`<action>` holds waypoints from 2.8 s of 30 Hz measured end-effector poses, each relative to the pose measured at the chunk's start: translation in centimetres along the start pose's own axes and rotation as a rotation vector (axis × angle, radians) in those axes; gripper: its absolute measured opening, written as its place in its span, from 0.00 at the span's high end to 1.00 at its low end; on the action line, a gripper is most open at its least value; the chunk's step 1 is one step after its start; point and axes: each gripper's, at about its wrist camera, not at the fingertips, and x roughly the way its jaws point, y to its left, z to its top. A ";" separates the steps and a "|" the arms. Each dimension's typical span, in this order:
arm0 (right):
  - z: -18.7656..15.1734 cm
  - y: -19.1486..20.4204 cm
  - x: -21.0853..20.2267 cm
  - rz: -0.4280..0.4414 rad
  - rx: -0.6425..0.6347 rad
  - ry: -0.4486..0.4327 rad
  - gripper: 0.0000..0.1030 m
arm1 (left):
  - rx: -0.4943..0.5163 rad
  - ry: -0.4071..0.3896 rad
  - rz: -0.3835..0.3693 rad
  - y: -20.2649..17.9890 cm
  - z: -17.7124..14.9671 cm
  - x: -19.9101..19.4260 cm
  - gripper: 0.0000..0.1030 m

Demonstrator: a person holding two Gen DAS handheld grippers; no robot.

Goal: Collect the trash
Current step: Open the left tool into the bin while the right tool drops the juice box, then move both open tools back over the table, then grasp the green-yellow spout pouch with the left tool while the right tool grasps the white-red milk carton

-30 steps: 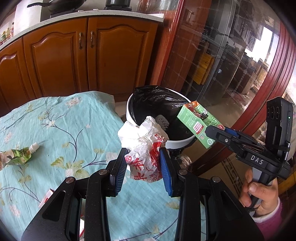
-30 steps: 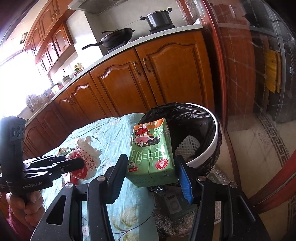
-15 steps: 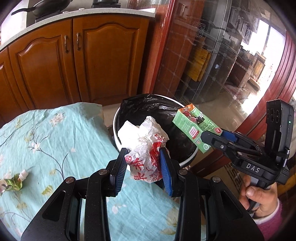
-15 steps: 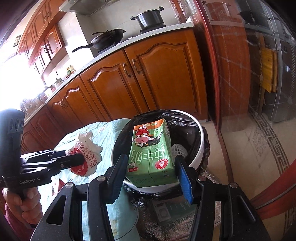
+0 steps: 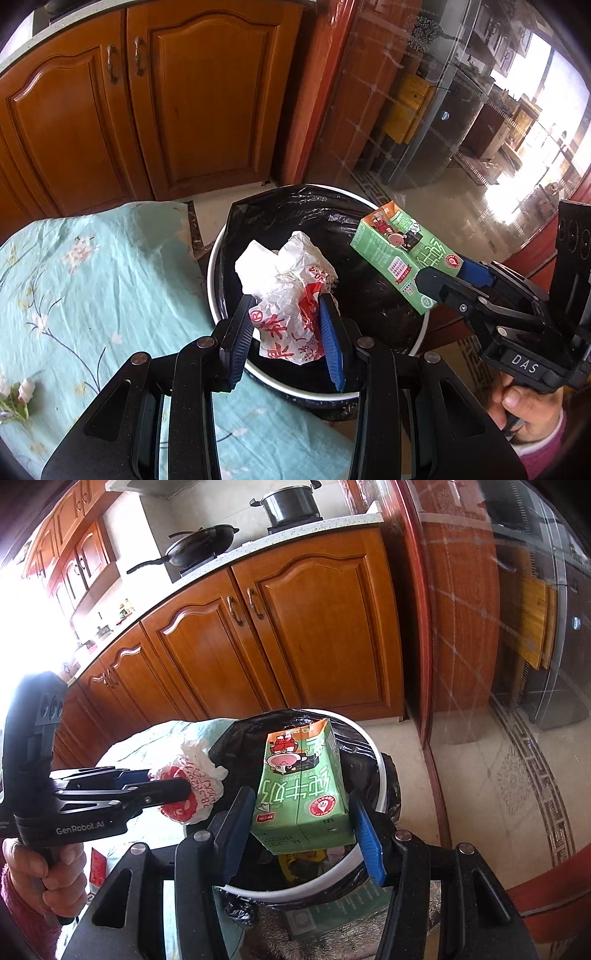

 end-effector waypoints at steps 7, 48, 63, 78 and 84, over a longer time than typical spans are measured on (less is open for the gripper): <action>0.3 -0.3 1.2 -0.007 -0.011 0.019 0.48 | -0.001 0.032 0.003 0.0 0.5 1.4 0.67; -7.3 10.3 -2.1 0.232 0.024 0.031 0.40 | -0.341 -0.151 0.141 13.9 -14.2 -12.6 0.45; -10.5 18.0 -0.4 0.335 -0.108 0.135 0.37 | -0.302 -0.148 0.285 19.7 -18.8 -16.4 0.40; -11.6 21.8 1.4 0.389 -0.175 0.203 0.33 | 0.098 0.030 0.328 25.2 -14.0 -12.1 0.40; -11.5 22.2 2.1 0.384 -0.187 0.216 0.33 | 0.130 0.081 0.322 25.7 -14.0 -10.1 0.41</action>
